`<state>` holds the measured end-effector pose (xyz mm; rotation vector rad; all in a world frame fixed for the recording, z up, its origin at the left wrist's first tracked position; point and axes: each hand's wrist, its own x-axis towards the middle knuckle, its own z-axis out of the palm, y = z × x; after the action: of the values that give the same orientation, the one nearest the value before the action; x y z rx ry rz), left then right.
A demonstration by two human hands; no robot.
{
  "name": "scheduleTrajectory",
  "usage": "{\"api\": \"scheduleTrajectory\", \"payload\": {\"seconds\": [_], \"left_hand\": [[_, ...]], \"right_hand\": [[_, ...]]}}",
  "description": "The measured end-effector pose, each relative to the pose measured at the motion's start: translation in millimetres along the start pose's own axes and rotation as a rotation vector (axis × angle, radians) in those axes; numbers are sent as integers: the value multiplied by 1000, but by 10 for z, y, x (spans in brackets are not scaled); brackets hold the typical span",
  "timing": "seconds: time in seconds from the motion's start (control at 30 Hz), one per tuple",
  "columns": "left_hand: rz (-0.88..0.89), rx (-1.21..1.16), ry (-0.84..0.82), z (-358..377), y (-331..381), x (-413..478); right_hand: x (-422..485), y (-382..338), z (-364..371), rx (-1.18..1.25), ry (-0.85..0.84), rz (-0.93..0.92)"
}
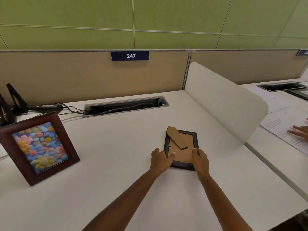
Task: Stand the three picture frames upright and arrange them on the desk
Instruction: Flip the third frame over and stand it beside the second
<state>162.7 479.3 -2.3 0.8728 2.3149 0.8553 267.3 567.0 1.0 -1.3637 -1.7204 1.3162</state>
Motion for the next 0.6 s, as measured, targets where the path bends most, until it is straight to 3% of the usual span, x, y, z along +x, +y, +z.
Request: {"api": "scheduleTrajectory", "payload": {"seconds": [0.37,0.6], "left_hand": [[-87,-271,153,-167,83,13],[-238,-882,157,-482,234,106]], "right_hand": [[136,-167,-18,131,-52,73],[229,-294,-117,176,-87,73]]}}
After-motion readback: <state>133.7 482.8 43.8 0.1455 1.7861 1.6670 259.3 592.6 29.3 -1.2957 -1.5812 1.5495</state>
